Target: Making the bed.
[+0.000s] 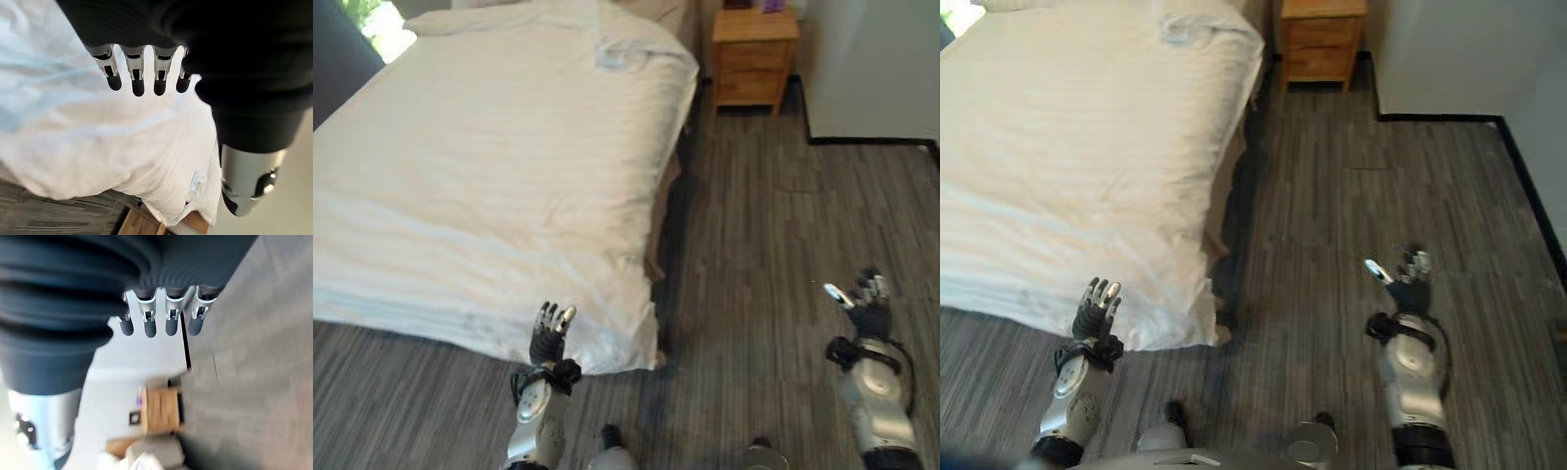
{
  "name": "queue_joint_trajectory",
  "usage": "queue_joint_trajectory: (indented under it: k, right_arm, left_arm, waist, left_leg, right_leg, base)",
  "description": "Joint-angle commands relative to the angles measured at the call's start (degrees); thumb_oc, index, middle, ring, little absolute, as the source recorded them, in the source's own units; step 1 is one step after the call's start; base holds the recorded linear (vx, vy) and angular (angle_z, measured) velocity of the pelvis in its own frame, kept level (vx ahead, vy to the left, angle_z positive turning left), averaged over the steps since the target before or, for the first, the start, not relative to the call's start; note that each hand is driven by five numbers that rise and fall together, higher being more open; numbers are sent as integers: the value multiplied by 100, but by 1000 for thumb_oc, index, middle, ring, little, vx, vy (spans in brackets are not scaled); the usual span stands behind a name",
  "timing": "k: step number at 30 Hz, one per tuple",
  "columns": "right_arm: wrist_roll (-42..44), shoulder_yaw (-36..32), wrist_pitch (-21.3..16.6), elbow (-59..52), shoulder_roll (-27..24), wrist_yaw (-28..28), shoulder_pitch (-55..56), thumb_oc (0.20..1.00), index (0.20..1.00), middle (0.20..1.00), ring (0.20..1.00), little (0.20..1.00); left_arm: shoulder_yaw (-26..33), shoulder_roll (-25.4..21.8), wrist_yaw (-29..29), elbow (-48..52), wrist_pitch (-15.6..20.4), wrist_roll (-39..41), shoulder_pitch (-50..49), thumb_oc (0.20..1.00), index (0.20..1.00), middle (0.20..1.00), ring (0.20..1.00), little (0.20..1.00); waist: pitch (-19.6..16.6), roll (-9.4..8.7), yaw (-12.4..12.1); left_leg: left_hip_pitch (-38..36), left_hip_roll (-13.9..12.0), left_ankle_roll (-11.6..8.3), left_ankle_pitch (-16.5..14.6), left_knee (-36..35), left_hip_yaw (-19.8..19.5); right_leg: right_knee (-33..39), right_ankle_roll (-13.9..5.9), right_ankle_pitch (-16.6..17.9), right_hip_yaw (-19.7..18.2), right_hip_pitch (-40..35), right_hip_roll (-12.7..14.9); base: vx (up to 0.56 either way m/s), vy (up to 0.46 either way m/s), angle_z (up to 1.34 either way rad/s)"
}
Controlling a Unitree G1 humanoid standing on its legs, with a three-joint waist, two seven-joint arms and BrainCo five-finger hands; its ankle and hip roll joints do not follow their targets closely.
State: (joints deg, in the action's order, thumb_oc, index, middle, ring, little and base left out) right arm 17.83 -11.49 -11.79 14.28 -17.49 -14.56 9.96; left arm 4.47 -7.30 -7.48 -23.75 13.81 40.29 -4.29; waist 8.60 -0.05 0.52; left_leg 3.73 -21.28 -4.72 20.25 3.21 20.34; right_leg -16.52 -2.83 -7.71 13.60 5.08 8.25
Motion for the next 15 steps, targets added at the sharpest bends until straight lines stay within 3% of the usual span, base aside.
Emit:
queue_joint_trajectory:
  k: [1,2,3,6,8,10,15]
  right_arm:
    - [70,-104,-211,-609,-74,-5,-489,1000,1000,1000,1000,1000]
    - [327,-115,-260,-456,-109,-3,-666,1000,1000,1000,1000,1000]
    - [547,-150,-289,-344,-38,75,-706,1000,1000,1000,1000,1000]
    - [436,-139,-236,-273,-5,57,-715,1000,1000,1000,1000,1000]
    - [485,-146,-255,-279,70,32,-737,1000,1000,1000,1000,1000]
    - [478,-76,-254,-302,154,25,-737,1000,1000,1000,1000,1000]
    - [647,160,-193,-284,484,224,-591,1000,1000,1000,1000,1000]
  left_arm:
    - [161,-217,86,243,194,373,263,1000,1000,1000,1000,1000]
    - [101,-94,152,343,153,323,-12,1000,1000,1000,1000,1000]
    - [67,-79,255,368,110,345,-90,1000,1000,1000,1000,1000]
    - [1,-101,335,504,17,279,-194,1000,1000,1000,1000,1000]
    - [-70,-130,331,487,-11,215,-144,1000,1000,1000,1000,1000]
    - [-85,-160,301,502,5,193,-91,1000,1000,1000,1000,1000]
    - [92,-256,106,668,102,153,138,1000,1000,1000,1000,1000]
  waist:
    - [357,-18,-61]
    - [374,-158,-220]
    - [298,-270,-233]
    - [124,-312,-298]
    - [52,-229,-245]
    - [20,-196,-189]
    - [-98,-190,-61]
  left_leg:
    - [263,279,-602,-494,195,-1281]
    - [269,1149,-430,-1135,618,-2436]
    - [302,1565,-222,-1536,750,-2317]
    - [226,1971,131,-1924,540,-1942]
    - [-12,2079,260,-1921,106,-1923]
    - [-90,2084,270,-1884,-28,-1970]
    - [-339,2098,318,-1835,-404,-2056]
  right_leg:
    - [1900,-573,446,-120,-1382,234]
    - [1946,-522,565,-455,-1248,234]
    - [2008,-434,647,-607,-1217,129]
    - [2053,-365,716,-690,-1128,-56]
    - [1969,-371,694,-721,-1048,-192]
    - [1958,-365,691,-747,-1020,-247]
    - [1949,-395,732,-799,-1039,-181]
  base:
    - [-99,-407,-65]
    - [-68,-502,-97]
    - [-8,-483,-86]
    - [31,-167,-115]
    - [38,-35,-49]
    - [22,16,13]
    - [37,97,-1]
